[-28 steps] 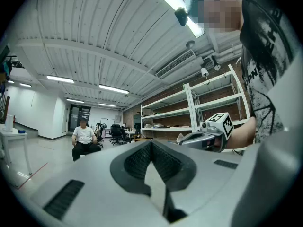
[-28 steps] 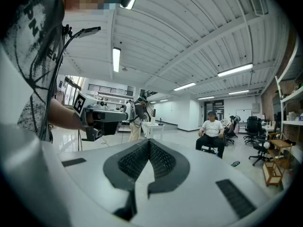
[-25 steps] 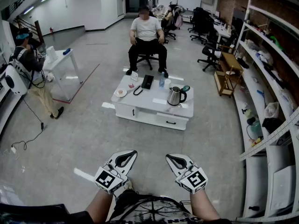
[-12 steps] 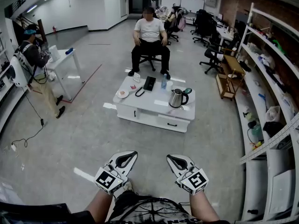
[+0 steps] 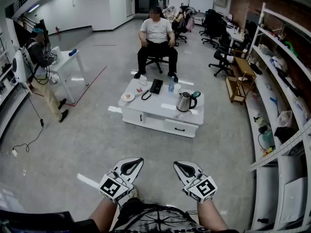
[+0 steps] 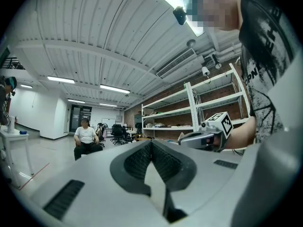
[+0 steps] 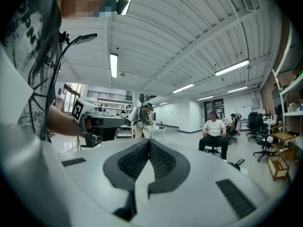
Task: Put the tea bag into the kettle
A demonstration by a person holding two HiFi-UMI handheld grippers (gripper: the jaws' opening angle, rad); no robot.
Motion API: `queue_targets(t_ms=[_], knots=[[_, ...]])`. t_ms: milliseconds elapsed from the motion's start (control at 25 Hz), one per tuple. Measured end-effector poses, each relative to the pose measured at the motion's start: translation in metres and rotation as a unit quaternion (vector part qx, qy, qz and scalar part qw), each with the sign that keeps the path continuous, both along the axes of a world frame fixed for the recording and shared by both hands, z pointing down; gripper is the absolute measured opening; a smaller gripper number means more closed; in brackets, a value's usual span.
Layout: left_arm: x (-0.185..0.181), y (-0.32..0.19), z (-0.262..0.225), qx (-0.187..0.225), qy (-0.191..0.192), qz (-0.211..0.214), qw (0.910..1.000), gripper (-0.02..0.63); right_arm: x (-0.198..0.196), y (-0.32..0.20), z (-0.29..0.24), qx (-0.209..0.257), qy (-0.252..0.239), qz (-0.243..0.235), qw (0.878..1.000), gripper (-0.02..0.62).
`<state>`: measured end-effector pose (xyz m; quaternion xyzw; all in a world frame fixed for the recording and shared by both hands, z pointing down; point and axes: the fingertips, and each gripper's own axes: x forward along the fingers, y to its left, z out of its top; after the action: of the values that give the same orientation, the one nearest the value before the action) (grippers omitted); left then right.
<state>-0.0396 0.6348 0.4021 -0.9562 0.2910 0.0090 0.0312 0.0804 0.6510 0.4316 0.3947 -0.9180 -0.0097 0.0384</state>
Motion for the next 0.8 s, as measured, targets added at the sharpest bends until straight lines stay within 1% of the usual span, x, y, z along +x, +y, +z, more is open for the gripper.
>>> queue_targets(t_ms=[240, 400, 600, 800], knots=[[0.0, -0.004, 0.001, -0.007, 0.007, -0.002, 1.0, 0.006, 0.001, -0.002, 0.0, 0.002, 0.004, -0.002, 1.0, 0.009], [-0.002, -0.009, 0.008, -0.003, -0.001, -0.002, 1.0, 0.006, -0.002, -0.009, 0.004, 0.001, 0.008, -0.005, 1.0, 0.009], [-0.008, -0.023, 0.008, -0.011, 0.007, -0.007, 0.9999, 0.006, -0.008, -0.027, 0.004, 0.003, 0.006, -0.006, 1.0, 0.009], [-0.017, -0.05, 0.003, -0.011, 0.01, -0.008, 0.9999, 0.006, -0.022, -0.053, 0.0, 0.007, 0.008, -0.011, 1.0, 0.009]])
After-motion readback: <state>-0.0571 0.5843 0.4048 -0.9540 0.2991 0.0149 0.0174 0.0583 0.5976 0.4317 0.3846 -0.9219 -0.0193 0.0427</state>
